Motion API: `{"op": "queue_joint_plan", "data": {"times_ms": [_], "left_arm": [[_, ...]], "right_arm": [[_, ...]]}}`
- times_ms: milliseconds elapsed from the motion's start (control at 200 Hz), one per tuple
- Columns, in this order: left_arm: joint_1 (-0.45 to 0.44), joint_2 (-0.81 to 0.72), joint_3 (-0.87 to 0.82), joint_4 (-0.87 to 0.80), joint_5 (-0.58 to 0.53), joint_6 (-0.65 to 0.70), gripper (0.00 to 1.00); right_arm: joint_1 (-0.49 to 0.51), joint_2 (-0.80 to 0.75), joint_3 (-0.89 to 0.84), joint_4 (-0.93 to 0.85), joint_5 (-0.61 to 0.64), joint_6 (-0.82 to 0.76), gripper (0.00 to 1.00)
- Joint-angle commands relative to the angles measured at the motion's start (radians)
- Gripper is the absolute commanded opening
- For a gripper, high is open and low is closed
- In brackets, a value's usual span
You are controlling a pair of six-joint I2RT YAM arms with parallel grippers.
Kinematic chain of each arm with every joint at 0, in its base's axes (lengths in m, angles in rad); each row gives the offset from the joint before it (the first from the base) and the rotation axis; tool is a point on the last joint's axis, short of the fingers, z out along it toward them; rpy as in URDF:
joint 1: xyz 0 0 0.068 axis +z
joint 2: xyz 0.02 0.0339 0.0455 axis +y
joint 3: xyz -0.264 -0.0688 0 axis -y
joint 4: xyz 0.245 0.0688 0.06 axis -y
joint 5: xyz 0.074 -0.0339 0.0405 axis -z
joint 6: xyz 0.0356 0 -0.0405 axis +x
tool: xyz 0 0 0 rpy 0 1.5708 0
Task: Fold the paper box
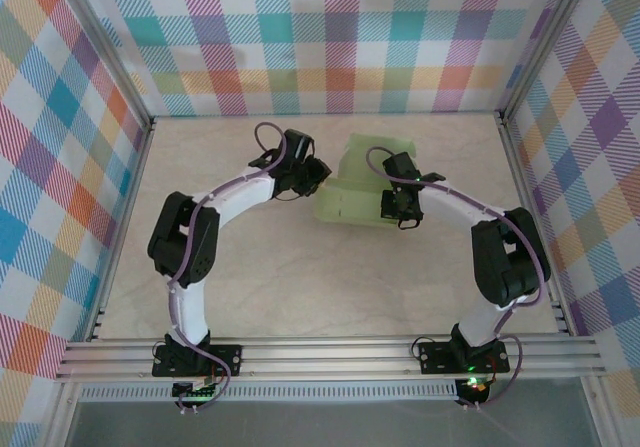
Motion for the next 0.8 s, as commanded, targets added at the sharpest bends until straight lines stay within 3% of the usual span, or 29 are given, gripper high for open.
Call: {"op": "queue_joint_plan", "data": {"times_ms": [0, 195, 440, 645, 795], "left_arm": [[0.001, 0.042, 0.034, 0.041, 0.006, -0.084, 0.23], [0.002, 0.056, 0.034, 0.045, -0.041, -0.098, 0.24], [-0.008, 0.066, 0.045, 0.055, 0.054, -0.045, 0.12], [-0.016, 0.009, -0.027, 0.041, 0.072, 0.002, 0.12], [-0.009, -0.034, -0.044, -0.056, -0.007, 0.119, 0.17]], "right_arm": [[-0.005, -0.040, -0.014, 0.020, -0.022, 0.019, 0.00], [-0.006, -0.042, -0.021, 0.024, -0.033, 0.021, 0.00], [-0.005, -0.029, -0.010, 0.025, -0.024, 0.026, 0.00], [-0.006, -0.005, 0.031, 0.018, -0.021, 0.021, 0.00], [-0.010, -0.003, 0.053, 0.012, -0.011, 0.003, 0.00]]}}
